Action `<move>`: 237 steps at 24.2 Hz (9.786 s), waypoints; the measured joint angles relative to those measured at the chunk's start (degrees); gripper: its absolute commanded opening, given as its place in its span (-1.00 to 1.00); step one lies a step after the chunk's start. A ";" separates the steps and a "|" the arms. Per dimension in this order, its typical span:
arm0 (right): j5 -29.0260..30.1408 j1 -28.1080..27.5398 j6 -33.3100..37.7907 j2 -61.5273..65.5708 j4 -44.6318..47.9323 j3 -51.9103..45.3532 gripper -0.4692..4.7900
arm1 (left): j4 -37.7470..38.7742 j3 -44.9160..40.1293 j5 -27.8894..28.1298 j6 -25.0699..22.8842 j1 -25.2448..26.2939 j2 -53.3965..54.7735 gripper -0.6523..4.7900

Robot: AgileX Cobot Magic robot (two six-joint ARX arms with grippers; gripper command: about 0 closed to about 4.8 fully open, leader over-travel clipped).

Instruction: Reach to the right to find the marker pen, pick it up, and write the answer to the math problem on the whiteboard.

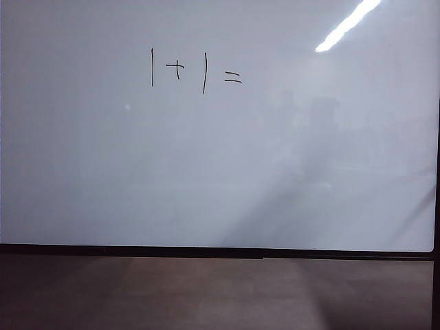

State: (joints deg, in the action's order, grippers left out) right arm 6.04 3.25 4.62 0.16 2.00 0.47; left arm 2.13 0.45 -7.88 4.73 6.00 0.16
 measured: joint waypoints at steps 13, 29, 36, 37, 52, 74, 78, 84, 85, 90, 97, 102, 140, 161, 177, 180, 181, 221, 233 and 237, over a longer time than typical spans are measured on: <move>-2.38 0.02 0.66 -0.07 -0.15 10.27 1.00 | 1.01 4.48 -3.28 2.78 -0.79 0.11 -0.78; -4.61 -0.24 -7.74 24.22 -1.62 51.43 0.81 | 3.39 48.11 -3.17 2.19 -20.92 32.94 -0.78; -4.79 -1.81 -9.44 31.02 -2.40 51.21 0.81 | 2.89 56.57 -3.52 0.44 -31.06 44.72 -0.78; -4.79 -2.62 -9.51 32.06 -2.21 51.08 0.81 | 2.84 57.24 -3.61 -0.96 -32.54 46.42 -0.78; 11.61 -23.87 -7.58 52.24 14.05 39.63 0.81 | 1.75 57.83 -6.23 -10.10 -46.31 65.26 -0.78; 18.03 -24.98 -7.41 96.28 50.66 37.83 0.54 | -11.37 57.94 -7.32 -10.12 -48.33 76.98 -0.78; 18.03 -24.94 -7.43 103.95 60.57 38.23 0.54 | -11.37 57.92 -7.32 -10.12 -48.33 76.98 -0.78; 17.99 -24.94 -7.48 108.61 65.29 40.85 0.54 | -11.32 57.92 -7.32 -10.12 -48.33 77.16 -0.78; 17.73 -24.94 -7.52 108.72 65.29 41.18 0.54 | -11.30 57.92 -7.32 -10.12 -48.33 77.37 -0.78; 15.85 -24.94 -7.61 110.51 65.44 44.35 0.54 | -10.82 57.92 -7.32 -10.12 -48.33 78.90 -0.78; 16.00 -24.72 -7.61 112.19 64.57 45.31 0.19 | -10.10 57.88 -7.34 -10.12 -48.33 79.23 -0.78; 16.00 -24.72 -7.67 112.19 64.57 45.35 0.17 | -10.08 57.88 -7.34 -10.12 -48.33 79.25 -0.78; 15.41 -24.24 -9.42 112.28 61.99 45.88 -0.85 | -8.76 57.88 -8.90 -10.12 -48.33 79.28 -0.78; 1.40 -11.96 -5.84 21.40 -7.10 34.03 -0.85 | 7.15 57.92 2.16 -10.10 -41.40 53.37 -0.78; -4.79 15.56 1.16 41.05 4.00 33.90 -0.85 | 3.98 57.92 6.62 -10.12 -41.35 58.21 -0.78; -4.98 19.41 1.16 49.20 13.44 33.90 -0.85 | 3.39 57.92 6.62 -10.14 -41.40 58.97 -0.78; -5.33 20.65 1.16 51.80 16.24 34.05 -0.85 | 3.39 57.92 6.62 -10.14 -41.40 59.17 -0.78; -10.40 24.26 -14.21 75.91 10.29 58.21 -0.85 | -1.05 57.92 9.64 -11.58 -41.27 64.15 -0.78; -10.40 24.26 -16.52 78.71 12.09 58.21 -0.85 | -1.05 57.92 9.66 -11.58 -41.24 64.17 -0.78; -10.40 24.26 -16.52 78.68 13.73 58.23 -0.85 | -1.05 57.92 9.66 -11.58 -41.24 64.17 -0.78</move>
State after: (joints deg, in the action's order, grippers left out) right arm -4.36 27.51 -11.90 78.85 15.73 58.70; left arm 1.08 58.37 1.78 -6.85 -35.24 64.34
